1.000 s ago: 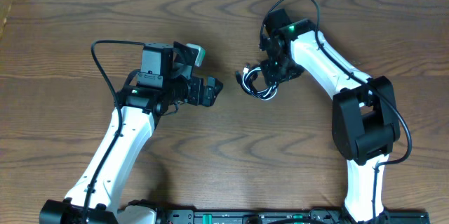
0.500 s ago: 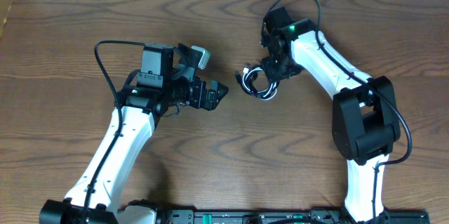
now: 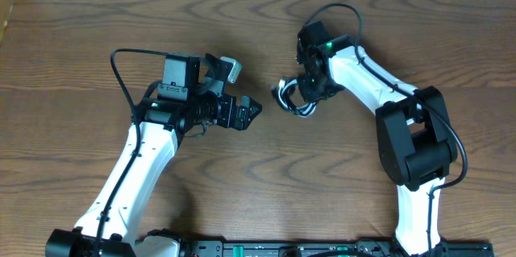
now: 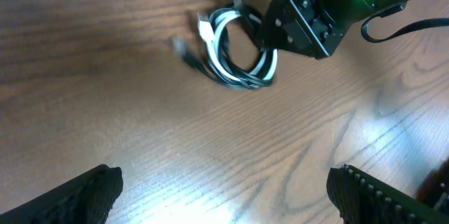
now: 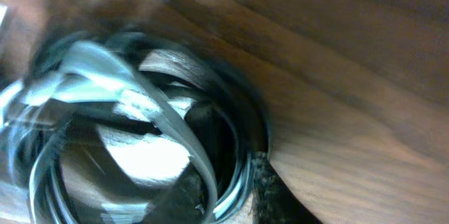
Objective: Untangle cables
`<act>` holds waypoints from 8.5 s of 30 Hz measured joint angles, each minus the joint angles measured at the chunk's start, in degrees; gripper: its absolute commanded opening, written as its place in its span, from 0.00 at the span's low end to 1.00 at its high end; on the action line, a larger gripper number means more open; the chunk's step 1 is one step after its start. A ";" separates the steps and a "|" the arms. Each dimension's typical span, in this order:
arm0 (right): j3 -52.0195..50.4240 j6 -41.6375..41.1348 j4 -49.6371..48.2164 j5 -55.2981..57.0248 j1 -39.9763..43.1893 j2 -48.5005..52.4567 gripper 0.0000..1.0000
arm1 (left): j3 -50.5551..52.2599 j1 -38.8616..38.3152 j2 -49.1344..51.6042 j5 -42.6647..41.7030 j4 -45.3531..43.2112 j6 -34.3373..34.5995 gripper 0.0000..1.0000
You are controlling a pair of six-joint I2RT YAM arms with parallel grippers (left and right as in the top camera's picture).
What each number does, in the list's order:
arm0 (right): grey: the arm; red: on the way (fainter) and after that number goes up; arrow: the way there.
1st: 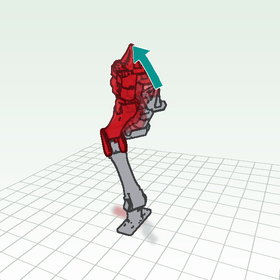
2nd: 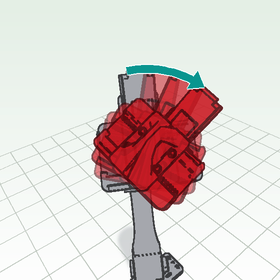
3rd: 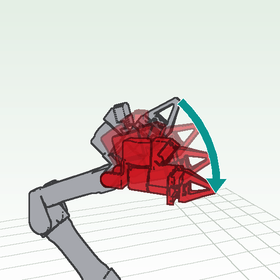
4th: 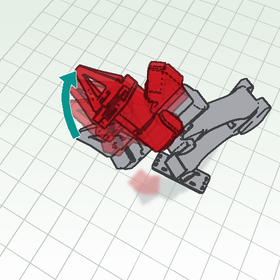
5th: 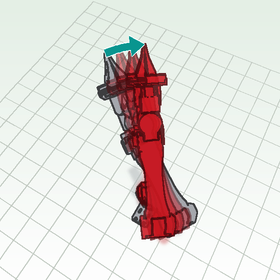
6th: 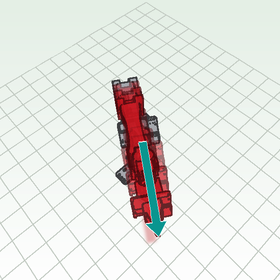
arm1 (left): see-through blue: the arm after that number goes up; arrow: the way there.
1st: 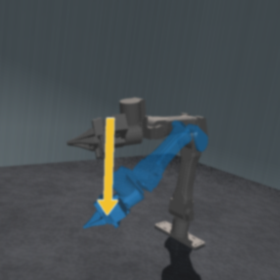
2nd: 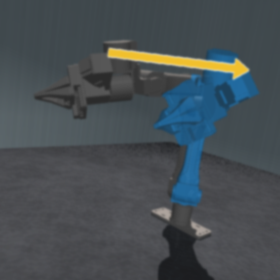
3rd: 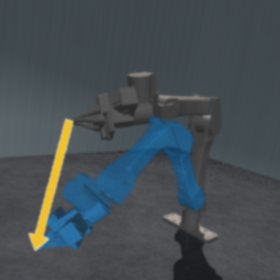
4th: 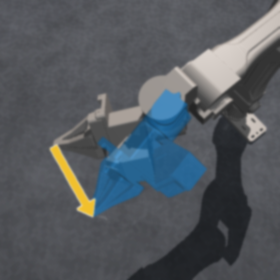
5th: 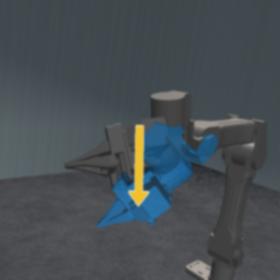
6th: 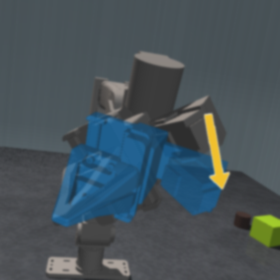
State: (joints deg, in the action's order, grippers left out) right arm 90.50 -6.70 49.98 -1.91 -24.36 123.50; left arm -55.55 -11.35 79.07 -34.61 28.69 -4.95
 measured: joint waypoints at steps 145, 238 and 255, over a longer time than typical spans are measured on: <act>17.44 10.54 21.75 -16.35 -0.48 -16.11 0.25 | 0.37 2.99 2.80 -12.85 -29.83 19.23 0.08; 16.24 14.29 10.23 -12.72 -3.98 -16.11 0.01 | 0.37 -0.44 2.80 -7.72 -27.45 15.91 0.08; 16.24 4.15 13.73 8.35 -2.01 -16.11 0.01 | 0.37 0.55 2.80 -4.17 -26.21 16.37 0.08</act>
State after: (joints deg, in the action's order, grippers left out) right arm 106.74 -2.55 63.70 6.44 -26.37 107.39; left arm -55.18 -10.81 81.87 -38.79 2.48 11.42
